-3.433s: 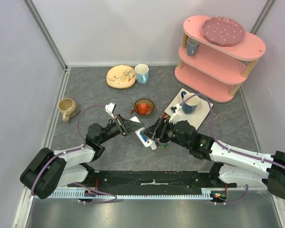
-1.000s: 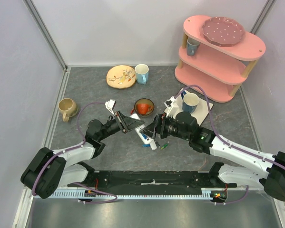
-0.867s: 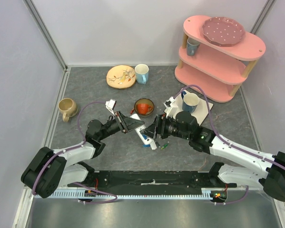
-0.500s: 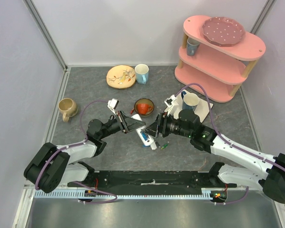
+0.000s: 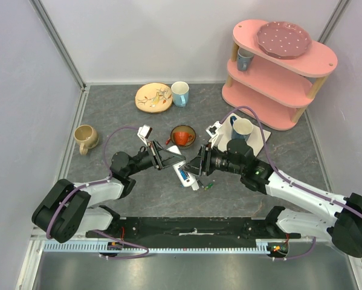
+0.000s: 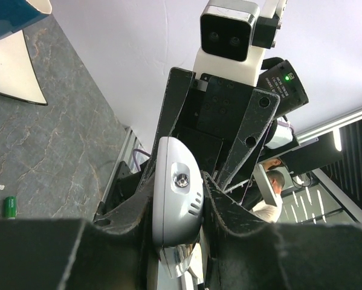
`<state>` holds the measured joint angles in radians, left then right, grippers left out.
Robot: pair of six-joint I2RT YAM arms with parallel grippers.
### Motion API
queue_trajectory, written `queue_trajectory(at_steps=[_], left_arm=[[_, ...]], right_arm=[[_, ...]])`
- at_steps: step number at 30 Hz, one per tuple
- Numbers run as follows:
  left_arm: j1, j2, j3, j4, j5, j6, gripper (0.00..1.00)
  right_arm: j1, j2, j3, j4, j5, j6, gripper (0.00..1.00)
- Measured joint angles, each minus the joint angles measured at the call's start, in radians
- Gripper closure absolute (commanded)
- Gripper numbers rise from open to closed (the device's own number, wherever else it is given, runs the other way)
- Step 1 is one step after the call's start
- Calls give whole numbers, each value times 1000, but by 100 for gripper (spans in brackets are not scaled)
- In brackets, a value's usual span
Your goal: Load the batteries into the remote control
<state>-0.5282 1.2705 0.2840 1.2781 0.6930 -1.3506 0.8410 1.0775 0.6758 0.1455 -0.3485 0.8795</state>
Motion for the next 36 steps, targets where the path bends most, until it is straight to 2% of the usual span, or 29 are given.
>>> queue_trajectory(at_steps=[5,11,14,16,20,23,36], left_arm=[[0,2,0,1,1,0,98],[0,3,0,0,1,0,98],[3,4,0,3,6,-2,98],[3,4,0,3,8,-2,98],[3,4,0,3,9,-3,98],[3,4,2,6,13,-3,98],[3,4,11,11,16,-3,98]], right_arm=[[-1,8,0,19,-16,1,52],[-1,9,-2,38,-23,5,70],[-5,10,-9,47,-26,12,75],[-6,10,-11,52,-29,14,71],[-6,10,-13,58,-32,18,38],[-8,11,-14,50,-24,23,32],[-14,11,-15,40,-72,13,36]])
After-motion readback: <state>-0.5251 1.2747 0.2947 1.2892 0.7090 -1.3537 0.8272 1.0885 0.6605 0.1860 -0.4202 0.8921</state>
